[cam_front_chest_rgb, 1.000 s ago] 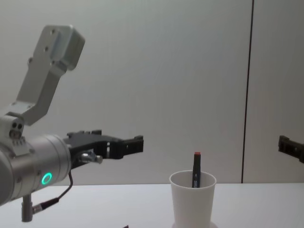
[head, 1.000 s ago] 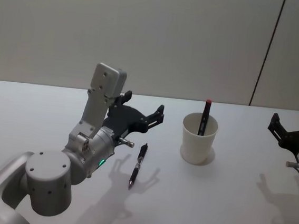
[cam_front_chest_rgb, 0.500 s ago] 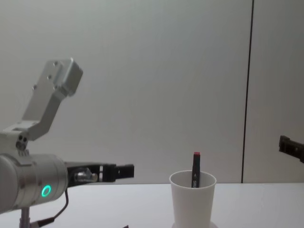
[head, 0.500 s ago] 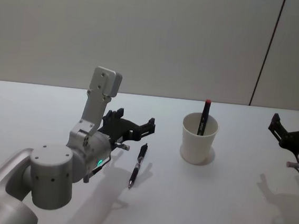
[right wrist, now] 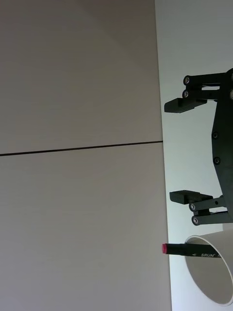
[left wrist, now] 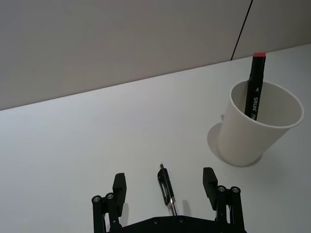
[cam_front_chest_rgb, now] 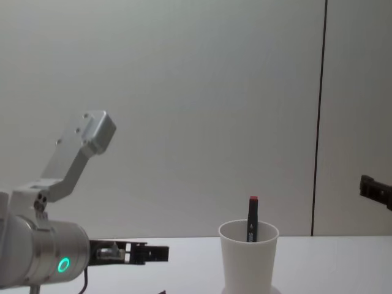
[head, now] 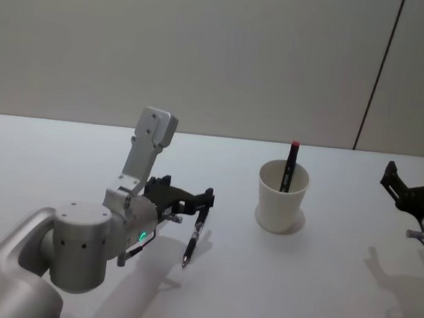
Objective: Place the pen into the pen holder.
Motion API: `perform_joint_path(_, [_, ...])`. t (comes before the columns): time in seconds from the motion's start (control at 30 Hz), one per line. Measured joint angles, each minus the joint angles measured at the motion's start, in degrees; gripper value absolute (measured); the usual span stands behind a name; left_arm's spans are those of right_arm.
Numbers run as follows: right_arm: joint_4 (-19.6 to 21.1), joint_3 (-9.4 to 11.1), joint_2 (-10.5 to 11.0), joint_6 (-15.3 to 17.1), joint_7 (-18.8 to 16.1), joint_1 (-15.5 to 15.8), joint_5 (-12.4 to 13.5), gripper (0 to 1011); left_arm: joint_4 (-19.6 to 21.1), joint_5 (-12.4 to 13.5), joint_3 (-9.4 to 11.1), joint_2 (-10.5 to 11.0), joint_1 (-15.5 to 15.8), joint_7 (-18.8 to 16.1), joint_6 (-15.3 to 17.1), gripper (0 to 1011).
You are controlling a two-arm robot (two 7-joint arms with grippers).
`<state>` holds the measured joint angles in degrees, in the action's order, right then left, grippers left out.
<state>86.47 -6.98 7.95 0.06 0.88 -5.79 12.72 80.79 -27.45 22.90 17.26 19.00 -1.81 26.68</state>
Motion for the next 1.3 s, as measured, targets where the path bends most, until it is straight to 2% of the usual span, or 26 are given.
perform_joint_path(0.77, [0.0, 0.0, 0.0, 0.0, 0.0, 0.0, 0.0, 1002, -3.3, 0.0, 0.3, -1.4, 1.0, -0.9, 7.2, 1004])
perform_joint_path(1.3, [0.0, 0.0, 0.0, 0.0, 0.0, 0.0, 0.0, 1001, -5.7, 1.6, 0.8, -2.4, 1.7, -0.4, 9.7, 1004])
